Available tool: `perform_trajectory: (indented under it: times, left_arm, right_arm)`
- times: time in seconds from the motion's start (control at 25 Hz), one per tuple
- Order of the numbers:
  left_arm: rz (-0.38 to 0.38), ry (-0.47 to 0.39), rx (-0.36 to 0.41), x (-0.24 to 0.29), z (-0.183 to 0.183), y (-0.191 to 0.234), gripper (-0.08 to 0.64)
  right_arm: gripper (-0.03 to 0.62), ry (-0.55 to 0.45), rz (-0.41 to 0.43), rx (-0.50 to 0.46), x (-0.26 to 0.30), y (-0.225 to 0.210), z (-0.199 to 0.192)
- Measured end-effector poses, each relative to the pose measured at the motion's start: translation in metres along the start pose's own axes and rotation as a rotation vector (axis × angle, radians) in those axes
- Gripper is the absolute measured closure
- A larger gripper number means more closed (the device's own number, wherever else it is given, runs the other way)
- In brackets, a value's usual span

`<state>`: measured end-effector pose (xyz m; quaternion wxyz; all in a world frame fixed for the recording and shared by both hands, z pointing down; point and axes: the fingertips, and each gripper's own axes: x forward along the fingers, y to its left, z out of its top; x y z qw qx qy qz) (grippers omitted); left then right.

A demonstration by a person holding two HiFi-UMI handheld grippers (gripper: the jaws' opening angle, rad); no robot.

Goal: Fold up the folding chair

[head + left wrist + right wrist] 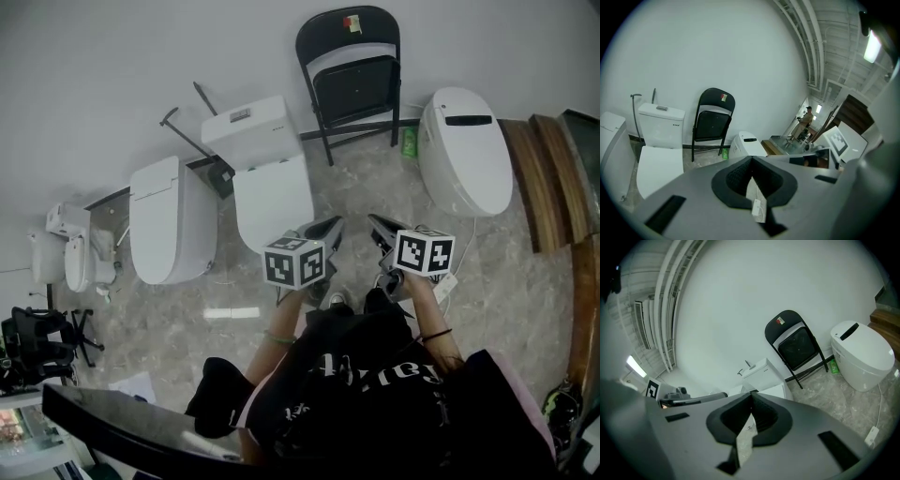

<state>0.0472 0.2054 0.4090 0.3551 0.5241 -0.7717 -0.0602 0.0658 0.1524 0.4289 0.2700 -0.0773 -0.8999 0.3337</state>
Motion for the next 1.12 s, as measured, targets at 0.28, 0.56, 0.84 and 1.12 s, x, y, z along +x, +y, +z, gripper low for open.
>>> perform_trajectory:
  times: [0.28,0.56,0.84,1.12]
  left_arm:
    - [-0.039,0.017,0.018,-0.01,-0.008,0.002,0.557]
    - [-0.059,0.022,0.028,-0.013,-0.012,0.001,0.557]
    - [-0.065,0.02,0.027,-0.012,-0.01,0.002,0.557]
    - [-0.071,0.022,0.025,-0.012,-0.008,-0.001,0.557]
  right_arm:
    - [0.578,-0.015,-0.045,0.009,-0.004,0.006,-0.017]
    - [0.578,-0.02,-0.06,0.014,-0.004,0.007,-0.022]
    - [0.578,-0.021,-0.055,0.013,-0.003,0.009,-0.02]
    - [0.578,-0.021,-0.07,0.01,-0.005,0.006,-0.016]
